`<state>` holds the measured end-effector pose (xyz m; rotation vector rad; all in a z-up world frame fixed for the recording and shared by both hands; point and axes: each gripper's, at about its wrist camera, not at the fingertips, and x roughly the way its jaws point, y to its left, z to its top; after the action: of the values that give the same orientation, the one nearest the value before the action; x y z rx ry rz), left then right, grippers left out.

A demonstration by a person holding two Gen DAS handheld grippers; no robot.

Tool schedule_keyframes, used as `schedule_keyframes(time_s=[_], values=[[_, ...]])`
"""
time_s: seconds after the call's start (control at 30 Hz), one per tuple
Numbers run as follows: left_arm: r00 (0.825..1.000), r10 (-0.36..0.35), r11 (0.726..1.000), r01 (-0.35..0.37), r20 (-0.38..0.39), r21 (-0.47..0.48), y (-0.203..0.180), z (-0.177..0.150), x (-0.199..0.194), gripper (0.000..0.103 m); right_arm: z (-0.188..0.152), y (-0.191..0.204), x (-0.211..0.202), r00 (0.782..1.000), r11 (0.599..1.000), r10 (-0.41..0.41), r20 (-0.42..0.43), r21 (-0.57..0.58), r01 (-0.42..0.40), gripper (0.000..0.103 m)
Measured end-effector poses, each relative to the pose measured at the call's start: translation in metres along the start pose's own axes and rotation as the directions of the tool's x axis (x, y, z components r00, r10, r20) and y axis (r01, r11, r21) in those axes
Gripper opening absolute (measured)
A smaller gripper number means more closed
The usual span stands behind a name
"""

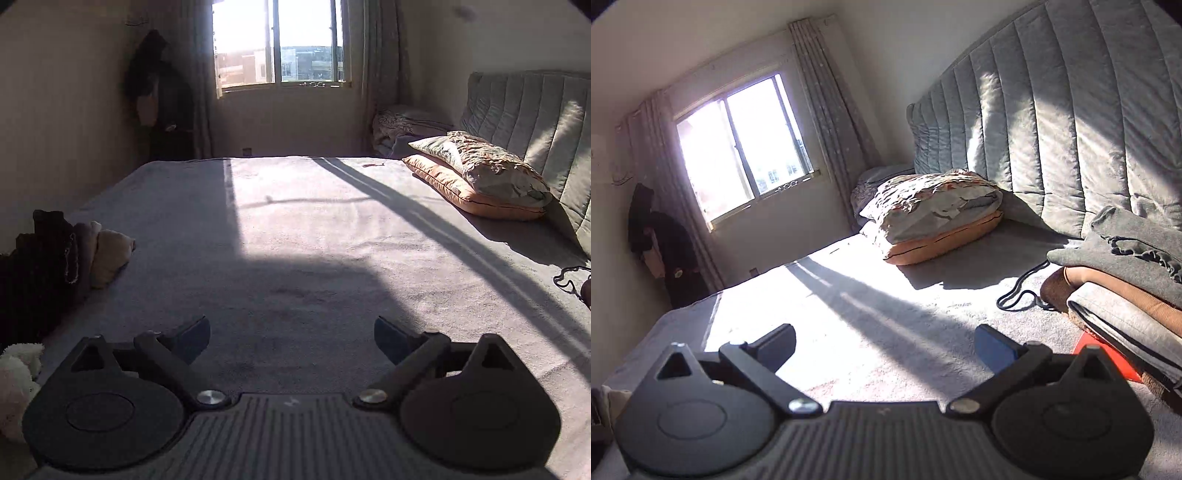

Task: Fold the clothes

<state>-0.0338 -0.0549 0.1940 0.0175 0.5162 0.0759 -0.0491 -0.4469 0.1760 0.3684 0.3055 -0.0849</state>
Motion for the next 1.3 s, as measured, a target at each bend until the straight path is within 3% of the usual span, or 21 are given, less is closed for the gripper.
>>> schedule_keyframes(time_s=[0.1,0.17,0.27,0.43,0.53,0.63,0.7,0.8,0.9,1.0,1.07,1.17,1.3], values=[[1.000,0.024,1.000,-0.024,0.008,-0.009,0.029,-0.006,-0.012,0.102,-0.038,0.048,-0.005,0.990,0.992,0.118,-0.075,0.051,-0.114,0.103],[1.000,0.026,1.000,-0.026,0.011,-0.010,0.042,-0.010,-0.018,0.102,-0.066,0.079,-0.012,0.968,0.972,0.218,-0.126,0.116,-0.204,0.103],[1.000,0.019,0.999,-0.018,0.015,-0.038,0.061,-0.018,-0.027,0.103,-0.096,0.130,-0.025,0.946,0.964,0.260,-0.196,0.107,-0.243,0.103],[1.000,-0.005,0.997,0.004,-0.016,-0.075,0.081,-0.031,-0.023,0.103,-0.092,0.189,-0.064,0.961,0.961,0.263,-0.083,-0.068,-0.269,0.103],[0.997,-0.035,0.996,0.030,-0.064,-0.085,0.083,-0.041,-0.006,0.103,-0.088,0.205,-0.069,0.972,0.952,0.236,-0.001,-0.202,-0.231,0.103],[0.991,-0.080,0.995,0.072,-0.110,-0.069,0.078,-0.057,0.018,0.103,-0.102,0.206,-0.035,0.984,0.930,0.154,-0.087,-0.322,-0.174,0.103],[0.989,-0.082,0.996,0.076,-0.126,-0.056,0.069,-0.069,0.040,0.103,-0.122,0.194,-0.001,0.981,0.919,0.085,-0.175,-0.368,-0.145,0.103],[0.982,-0.080,0.996,0.070,-0.169,-0.064,0.054,-0.093,0.079,0.103,-0.160,0.168,0.055,0.949,0.901,-0.047,-0.312,-0.424,-0.095,0.103],[0.970,-0.069,0.996,0.056,-0.233,-0.062,0.042,-0.115,0.122,0.103,-0.191,0.140,0.104,0.911,0.902,-0.133,-0.390,-0.428,-0.051,0.103],[0.970,-0.053,0.999,0.048,-0.239,-0.025,0.034,-0.129,0.152,0.103,-0.215,0.119,0.118,0.936,0.925,-0.127,-0.330,-0.381,-0.008,0.103],[0.985,-0.036,0.999,0.034,-0.168,-0.014,0.031,-0.132,0.155,0.103,-0.216,0.123,0.120,0.940,0.922,-0.147,-0.308,-0.386,0.018,0.103],[0.988,-0.030,0.999,0.023,-0.149,-0.044,0.031,-0.130,0.158,0.103,-0.212,0.132,0.127,0.946,0.902,-0.129,-0.298,-0.431,-0.013,0.103],[0.990,-0.030,0.998,0.021,-0.140,-0.067,0.033,-0.128,0.160,0.103,-0.209,0.133,0.139,0.946,0.914,-0.115,-0.304,-0.406,-0.020,0.103]])
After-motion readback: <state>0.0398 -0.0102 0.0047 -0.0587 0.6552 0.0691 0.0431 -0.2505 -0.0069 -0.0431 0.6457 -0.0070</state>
